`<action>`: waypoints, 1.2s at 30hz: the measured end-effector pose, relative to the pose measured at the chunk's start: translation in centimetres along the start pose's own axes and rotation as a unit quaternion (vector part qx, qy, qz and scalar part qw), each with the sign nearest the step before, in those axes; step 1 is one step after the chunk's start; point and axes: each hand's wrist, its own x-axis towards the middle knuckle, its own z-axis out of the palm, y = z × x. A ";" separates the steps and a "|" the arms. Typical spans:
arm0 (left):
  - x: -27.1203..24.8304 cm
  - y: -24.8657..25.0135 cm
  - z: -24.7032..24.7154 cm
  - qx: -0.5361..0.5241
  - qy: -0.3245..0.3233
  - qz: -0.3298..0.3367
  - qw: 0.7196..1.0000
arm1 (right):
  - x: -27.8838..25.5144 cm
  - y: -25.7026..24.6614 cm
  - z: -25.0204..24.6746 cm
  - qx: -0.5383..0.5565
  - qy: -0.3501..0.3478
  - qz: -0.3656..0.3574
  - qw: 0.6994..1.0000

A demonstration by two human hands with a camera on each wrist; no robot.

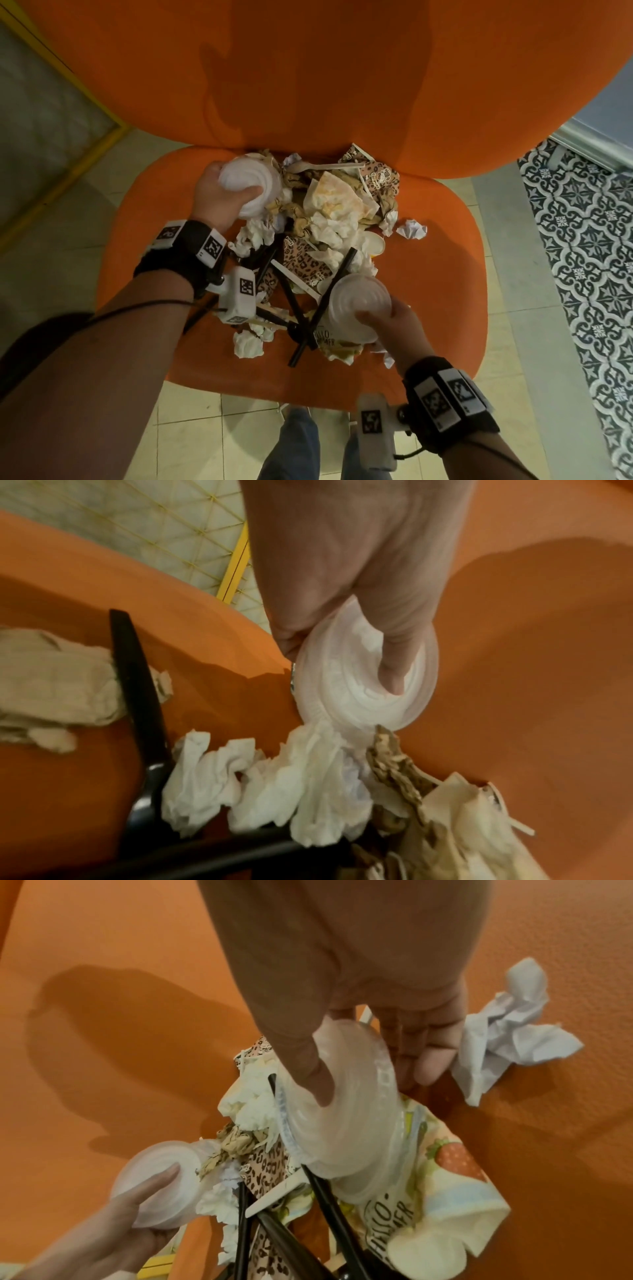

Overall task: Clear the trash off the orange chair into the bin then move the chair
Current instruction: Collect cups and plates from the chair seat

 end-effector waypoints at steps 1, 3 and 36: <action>-0.4 0.0 -0.2 -0.011 0.016 0.003 1.000 | 0.0 -0.1 -0.1 -0.002 -0.002 -0.005 1.000; -1.3 0.0 -0.7 -0.040 0.053 0.009 0.998 | -0.2 -0.2 -0.2 -0.010 0.000 -0.015 1.000; -12.8 -1.3 -1.6 -0.192 0.144 -0.013 0.971 | 0.2 -6.5 -4.6 -0.263 0.120 -0.398 0.870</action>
